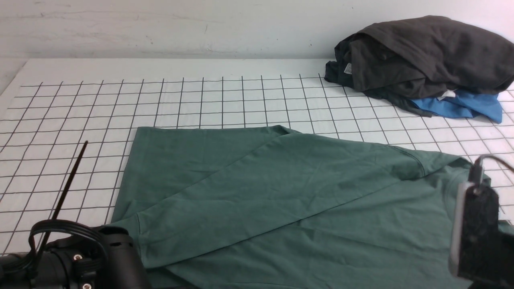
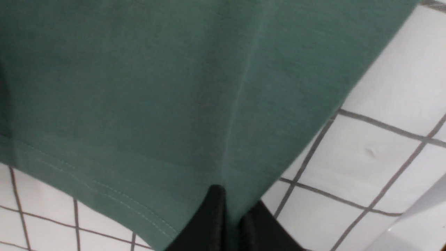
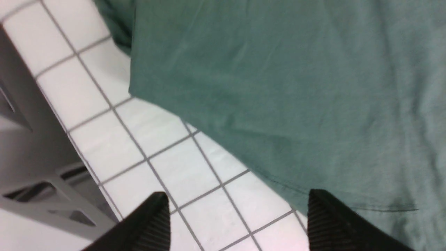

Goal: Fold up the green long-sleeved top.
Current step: Use both arms simultaneously to clamp the lower edge of the clothing fabric

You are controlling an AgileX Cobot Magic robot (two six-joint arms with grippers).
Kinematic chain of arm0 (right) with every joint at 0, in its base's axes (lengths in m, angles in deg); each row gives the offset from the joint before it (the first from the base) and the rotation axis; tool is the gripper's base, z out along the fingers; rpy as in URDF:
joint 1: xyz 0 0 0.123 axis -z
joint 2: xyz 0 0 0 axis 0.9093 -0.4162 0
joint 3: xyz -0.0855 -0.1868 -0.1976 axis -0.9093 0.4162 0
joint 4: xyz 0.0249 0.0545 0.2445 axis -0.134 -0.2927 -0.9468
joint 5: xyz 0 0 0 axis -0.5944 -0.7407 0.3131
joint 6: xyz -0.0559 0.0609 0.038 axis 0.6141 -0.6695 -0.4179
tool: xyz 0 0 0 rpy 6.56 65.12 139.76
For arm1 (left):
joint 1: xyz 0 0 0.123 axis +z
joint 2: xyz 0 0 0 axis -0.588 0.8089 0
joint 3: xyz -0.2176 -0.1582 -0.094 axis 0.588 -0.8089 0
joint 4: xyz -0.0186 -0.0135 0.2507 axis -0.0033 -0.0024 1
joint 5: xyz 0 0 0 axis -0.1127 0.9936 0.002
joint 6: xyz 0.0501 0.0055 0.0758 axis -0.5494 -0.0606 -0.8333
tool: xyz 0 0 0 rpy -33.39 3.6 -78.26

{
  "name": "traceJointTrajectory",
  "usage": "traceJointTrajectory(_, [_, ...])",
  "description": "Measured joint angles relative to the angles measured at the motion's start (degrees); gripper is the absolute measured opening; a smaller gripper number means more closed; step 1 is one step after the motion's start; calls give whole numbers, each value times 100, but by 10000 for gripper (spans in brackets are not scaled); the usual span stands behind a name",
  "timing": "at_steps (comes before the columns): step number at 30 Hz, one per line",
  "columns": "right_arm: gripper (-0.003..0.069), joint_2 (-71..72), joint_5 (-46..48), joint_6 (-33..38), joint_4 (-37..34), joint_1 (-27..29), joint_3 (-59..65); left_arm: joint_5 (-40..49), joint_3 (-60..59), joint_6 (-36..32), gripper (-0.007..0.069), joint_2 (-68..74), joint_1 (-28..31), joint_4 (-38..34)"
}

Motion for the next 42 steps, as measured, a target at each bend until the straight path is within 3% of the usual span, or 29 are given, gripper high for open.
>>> traceJointTrajectory(1, [559,0,-289,159,175,0,366,0,0,0,10,0,0,-28])
traceJointTrajectory(4, [584,-11,-785,195,633,0,849,-38,0,0,13,0,0,-45])
traceJointTrajectory(12, [572,-784,-1735,-685,2086,0,1301,-276,0,0,13,0,0,-167])
traceJointTrajectory(25, [541,-1782,-2379,-621,2468,0,1301,-313,0,6,13,0,0,-173])
traceJointTrajectory(34, [318,-2150,-2612,-621,2621,0,1301,-330,0,6,13,0,0,-178])
traceJointTrajectory(36, [192,-2156,-2589,-621,2621,0,1280,-337,0,6,13,0,0,-178])
traceJointTrajectory(37, [182,-2156,-2583,-621,2621,0,1271,-337,0,13,13,0,0,-178])
traceJointTrajectory(39, [62,-2093,-2489,-580,2621,0,1172,-343,0,88,13,0,0,-172])
traceJointTrajectory(42, [15,-1971,-2338,-438,2593,0,968,-247,51,215,13,7,52,-124])
